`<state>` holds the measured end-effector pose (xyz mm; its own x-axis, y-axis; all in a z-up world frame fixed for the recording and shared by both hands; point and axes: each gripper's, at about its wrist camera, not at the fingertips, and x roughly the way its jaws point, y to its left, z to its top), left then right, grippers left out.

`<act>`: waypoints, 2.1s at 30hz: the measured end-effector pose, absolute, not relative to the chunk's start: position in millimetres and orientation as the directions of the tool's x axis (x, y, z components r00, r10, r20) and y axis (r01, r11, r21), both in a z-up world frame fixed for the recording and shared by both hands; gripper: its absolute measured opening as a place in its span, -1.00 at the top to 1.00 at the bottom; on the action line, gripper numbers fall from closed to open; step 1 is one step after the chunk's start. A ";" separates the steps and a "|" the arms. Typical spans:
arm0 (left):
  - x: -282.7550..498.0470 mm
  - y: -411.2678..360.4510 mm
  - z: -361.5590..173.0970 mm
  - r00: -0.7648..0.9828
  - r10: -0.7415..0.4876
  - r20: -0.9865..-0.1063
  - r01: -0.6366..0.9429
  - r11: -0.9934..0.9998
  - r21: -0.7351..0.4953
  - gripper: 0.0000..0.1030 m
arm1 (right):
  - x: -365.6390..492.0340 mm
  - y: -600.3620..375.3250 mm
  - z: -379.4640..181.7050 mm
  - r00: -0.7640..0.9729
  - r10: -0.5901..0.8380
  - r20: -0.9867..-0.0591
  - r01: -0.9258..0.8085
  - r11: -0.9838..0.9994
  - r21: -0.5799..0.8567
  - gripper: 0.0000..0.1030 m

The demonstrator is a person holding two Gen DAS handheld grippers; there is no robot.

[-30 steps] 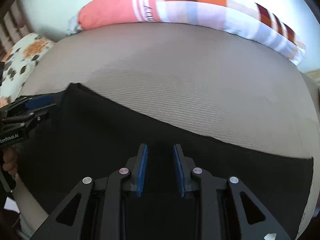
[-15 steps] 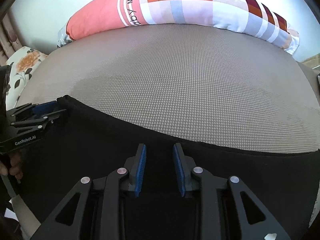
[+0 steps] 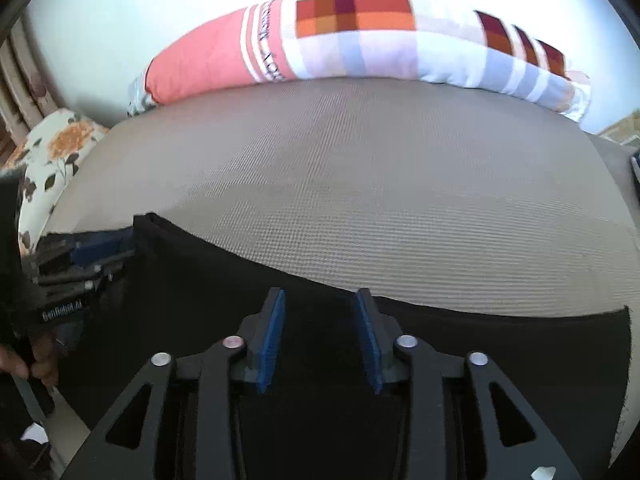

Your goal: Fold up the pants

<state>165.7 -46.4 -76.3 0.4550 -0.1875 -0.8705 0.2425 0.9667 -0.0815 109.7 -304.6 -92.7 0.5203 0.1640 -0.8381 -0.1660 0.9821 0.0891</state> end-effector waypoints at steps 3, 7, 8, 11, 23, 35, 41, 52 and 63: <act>152.6 -51.1 -76.6 0.449 -0.186 -0.874 0.244 0.967 -0.081 -0.09 | 99.9 -320.7 -83.6 0.533 0.161 -0.831 -0.144 0.985 0.098 0.28; 135.3 -51.5 -83.6 0.434 -0.174 -0.884 0.223 0.971 -0.082 -0.09 | 85.6 -352.7 -77.9 0.523 0.164 -0.836 -0.110 0.986 0.124 0.07; 132.4 -51.1 -85.4 0.427 -0.176 -0.887 0.218 0.972 -0.088 -0.09 | 80.6 -362.6 -76.7 0.523 0.155 -0.838 -0.097 0.988 0.123 0.01; 121.2 -50.8 -87.2 0.437 -0.156 -0.886 0.218 0.974 -0.064 -0.09 | 66.1 -392.3 -73.9 0.533 0.126 -0.837 -0.063 0.992 0.109 -0.06; 114.3 -51.4 -88.6 0.446 -0.132 -0.885 0.190 0.981 -0.050 -0.26 | 32.3 -553.7 -63.9 0.508 0.201 -0.838 0.142 0.940 0.311 -0.06; 114.8 -53.9 -90.1 0.442 -0.123 -0.889 0.183 0.982 -0.044 -0.31 | 29.2 -652.0 -91.8 0.452 0.347 -0.822 0.247 0.836 0.489 0.15; 114.7 -54.3 -90.7 0.439 -0.115 -0.891 0.180 0.983 -0.038 -0.33 | 33.7 -675.1 -108.7 0.424 0.433 -0.795 0.230 0.798 0.557 0.29; 115.9 -57.5 -94.1 0.434 -0.084 -0.897 0.158 0.987 -0.017 -0.40 | 55.4 -672.2 -128.4 0.386 0.597 -0.703 0.116 0.724 0.680 0.76; 117.8 -59.7 -97.0 0.430 -0.072 -0.900 0.140 0.990 -0.012 -0.47 | 57.5 -654.4 -132.2 0.444 0.582 -0.681 0.137 0.708 0.693 0.86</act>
<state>117.8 -59.7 -97.0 0.4303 -0.0715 -0.8998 0.1398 0.9901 -0.0119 57.5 -654.4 -132.2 0.4438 0.5819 -0.6815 0.1369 0.7075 0.6933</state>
